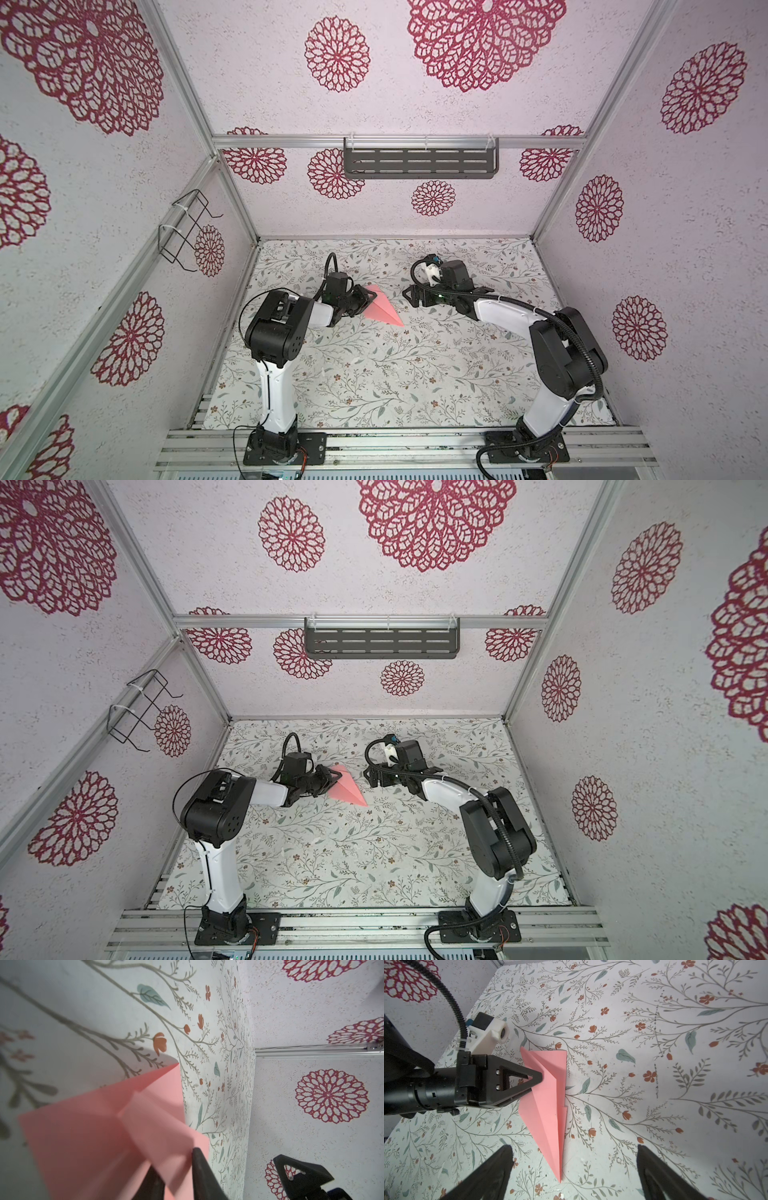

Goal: Fold a paper plane with a square sheet of paper (pick it up from the middle)

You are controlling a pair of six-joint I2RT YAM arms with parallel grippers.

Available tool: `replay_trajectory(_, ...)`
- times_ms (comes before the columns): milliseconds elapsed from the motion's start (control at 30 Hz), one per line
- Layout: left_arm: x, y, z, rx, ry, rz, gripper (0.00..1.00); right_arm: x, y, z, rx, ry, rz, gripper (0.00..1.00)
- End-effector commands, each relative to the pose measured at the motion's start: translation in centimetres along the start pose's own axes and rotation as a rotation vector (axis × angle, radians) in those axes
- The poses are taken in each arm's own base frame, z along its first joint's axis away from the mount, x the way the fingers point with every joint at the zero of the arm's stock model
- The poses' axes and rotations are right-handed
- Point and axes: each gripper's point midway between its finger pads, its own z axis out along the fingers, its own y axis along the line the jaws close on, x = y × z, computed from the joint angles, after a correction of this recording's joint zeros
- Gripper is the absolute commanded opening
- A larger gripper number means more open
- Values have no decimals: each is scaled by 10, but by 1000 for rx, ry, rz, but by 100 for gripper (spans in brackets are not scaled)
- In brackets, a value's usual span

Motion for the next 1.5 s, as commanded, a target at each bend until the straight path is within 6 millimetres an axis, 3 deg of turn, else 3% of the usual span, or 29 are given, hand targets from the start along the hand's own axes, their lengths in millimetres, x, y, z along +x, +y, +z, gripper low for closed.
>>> replay_trajectory(0, -13, -13, -7, 56, -40, 30, 16, -22, 6, -11, 12, -44, -11, 95)
replay_trajectory(167, -19, -31, -30, 59, -79, 116, 7, -27, 11, -26, 10, -82, 7, 94)
replay_trajectory(300, -17, -29, -57, -65, -63, 172, 5, -25, 7, -42, 40, -126, 23, 94)
replay_trajectory(533, -21, -31, -144, -579, -22, 417, 6, -23, 7, -59, 40, -202, 57, 94)
replay_trajectory(667, -36, -19, -196, -964, -47, 527, 6, -22, 0, -62, 81, -208, 57, 95)
replay_trajectory(800, -50, -19, -221, -1265, -60, 665, 6, -17, -8, -65, 125, -202, 56, 95)
replay_trajectory(933, -61, -19, -210, -1466, -39, 785, 5, -14, -14, -68, 156, -199, 59, 95)
replay_trajectory(1067, -59, -4, -169, -1572, 40, 869, 5, -12, -22, -71, 197, -203, 66, 95)
replay_trajectory(1267, -48, 19, -114, -1593, 126, 917, 6, -6, -32, -74, 235, -203, 84, 95)
replay_trajectory(1467, -24, 39, -74, -1529, 201, 896, 9, 0, -41, -72, 252, -187, 104, 95)
